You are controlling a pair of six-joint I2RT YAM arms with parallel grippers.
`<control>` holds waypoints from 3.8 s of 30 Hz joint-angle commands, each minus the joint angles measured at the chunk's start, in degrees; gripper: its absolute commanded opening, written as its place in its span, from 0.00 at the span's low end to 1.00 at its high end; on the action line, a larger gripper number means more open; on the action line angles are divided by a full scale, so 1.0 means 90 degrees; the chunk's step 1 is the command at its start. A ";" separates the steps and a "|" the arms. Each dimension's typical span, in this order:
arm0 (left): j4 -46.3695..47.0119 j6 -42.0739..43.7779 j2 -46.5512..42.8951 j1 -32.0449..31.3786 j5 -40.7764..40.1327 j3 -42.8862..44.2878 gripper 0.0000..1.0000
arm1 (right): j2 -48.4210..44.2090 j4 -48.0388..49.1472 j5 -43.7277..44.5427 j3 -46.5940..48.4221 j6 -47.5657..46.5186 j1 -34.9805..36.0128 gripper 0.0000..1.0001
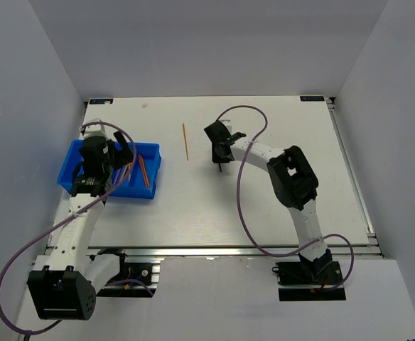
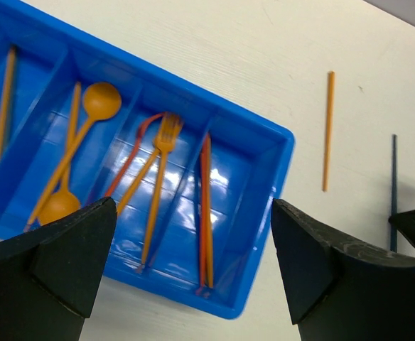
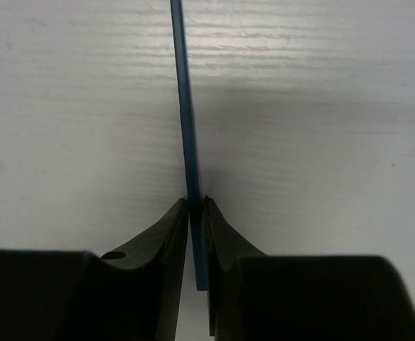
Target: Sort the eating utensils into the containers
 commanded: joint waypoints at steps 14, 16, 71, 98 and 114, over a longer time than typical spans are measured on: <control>0.0561 -0.1691 -0.0585 -0.0770 0.1868 -0.0723 0.98 | -0.0532 -0.0124 -0.1360 -0.2569 -0.1600 -0.0066 0.00; 0.1721 -0.2277 -0.0672 -0.0965 0.2776 -0.1152 0.98 | -0.1537 0.0714 -0.1779 -0.3192 -0.1454 -0.0066 0.00; 0.1683 0.2863 0.3525 0.0791 -0.4593 0.1864 0.00 | -0.6618 0.1920 -0.2534 -0.5334 -0.0896 0.0120 0.89; 0.2683 0.2358 0.4777 0.1241 -0.5151 0.1668 0.49 | -0.6639 0.1958 -0.2865 -0.5080 -0.0887 0.0110 0.89; -0.0341 0.0310 0.2552 0.0333 -0.3787 0.2800 0.98 | -0.2144 0.0758 -0.1130 -0.1338 -0.1316 0.0149 0.89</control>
